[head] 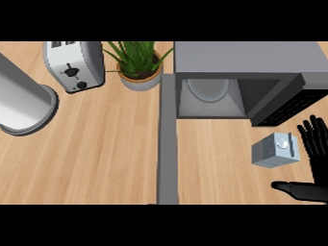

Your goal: Pick up the milk, place it into the microwave and close the microwave

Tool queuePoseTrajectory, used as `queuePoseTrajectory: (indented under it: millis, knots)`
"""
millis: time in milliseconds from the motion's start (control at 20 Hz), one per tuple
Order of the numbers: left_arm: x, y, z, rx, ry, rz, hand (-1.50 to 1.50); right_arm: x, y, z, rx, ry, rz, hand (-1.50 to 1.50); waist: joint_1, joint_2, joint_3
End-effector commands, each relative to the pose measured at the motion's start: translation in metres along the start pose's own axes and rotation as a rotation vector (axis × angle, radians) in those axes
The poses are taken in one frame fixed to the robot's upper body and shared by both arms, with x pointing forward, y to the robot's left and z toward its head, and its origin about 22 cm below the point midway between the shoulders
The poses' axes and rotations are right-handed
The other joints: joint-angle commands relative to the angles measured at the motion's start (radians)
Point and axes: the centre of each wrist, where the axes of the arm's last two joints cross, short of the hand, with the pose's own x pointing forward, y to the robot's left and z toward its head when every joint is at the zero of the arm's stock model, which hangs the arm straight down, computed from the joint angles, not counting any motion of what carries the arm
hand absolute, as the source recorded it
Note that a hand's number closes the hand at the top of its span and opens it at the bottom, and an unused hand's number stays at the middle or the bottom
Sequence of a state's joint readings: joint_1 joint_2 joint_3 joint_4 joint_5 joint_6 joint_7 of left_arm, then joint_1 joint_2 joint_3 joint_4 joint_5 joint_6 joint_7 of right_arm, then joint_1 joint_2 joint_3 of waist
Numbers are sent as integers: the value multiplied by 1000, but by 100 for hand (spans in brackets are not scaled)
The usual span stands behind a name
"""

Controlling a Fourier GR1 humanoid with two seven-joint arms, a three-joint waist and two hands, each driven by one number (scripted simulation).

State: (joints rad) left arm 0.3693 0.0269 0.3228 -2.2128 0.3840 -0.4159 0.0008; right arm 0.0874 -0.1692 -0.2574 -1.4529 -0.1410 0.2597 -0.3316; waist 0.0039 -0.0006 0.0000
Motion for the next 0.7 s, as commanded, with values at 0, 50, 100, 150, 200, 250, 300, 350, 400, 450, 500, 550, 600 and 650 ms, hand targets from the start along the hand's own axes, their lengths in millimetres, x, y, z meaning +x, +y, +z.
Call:
queuePoseTrajectory:
  millis: [0,50,100,150,200,250,300,350,400,450,500,550,600,650]
  knots:
    - [-6,2,-1,-4,13,7,-150,-8,-13,-14,37,-18,26,-150,1,0,0]
    - [-5,-7,8,-15,18,24,-150,-23,3,-5,55,-15,44,-150,2,0,0]
    - [7,11,9,-5,6,19,-150,-23,-22,-20,34,-29,48,-150,7,1,1]
    - [-2,7,-2,-1,3,18,-150,-22,8,-13,30,-23,42,-150,0,0,0]
    - [12,-4,9,-10,1,15,-150,-35,-8,-20,27,-54,19,-150,5,1,1]
    - [21,4,-4,-10,6,6,-150,-32,-4,-20,31,-30,43,-150,1,0,0]
    - [18,-5,-8,-1,-8,24,-150,-44,11,-9,24,-45,23,-150,0,0,0]
    - [-12,2,8,-17,-2,24,-150,-32,7,-14,31,-24,37,-150,0,0,0]
    - [-4,-11,-12,-1,1,8,-150,-46,-12,-1,8,-25,2,-150,-2,1,0]
    - [12,-2,8,-1,4,3,-150,-39,-9,-23,14,-29,35,-150,3,0,0]
    - [16,-6,15,-2,4,0,-150,-58,-5,1,1,-12,50,-150,4,0,0]
    - [0,-15,6,0,2,4,-150,-58,-15,-16,-6,-1,80,-150,5,1,0]
    - [13,2,3,-4,3,11,-150,-57,-21,-17,-47,-7,77,-150,3,1,0]
    - [-6,-5,-4,5,1,8,-150,-60,-15,-27,-59,20,127,-150,4,2,1]
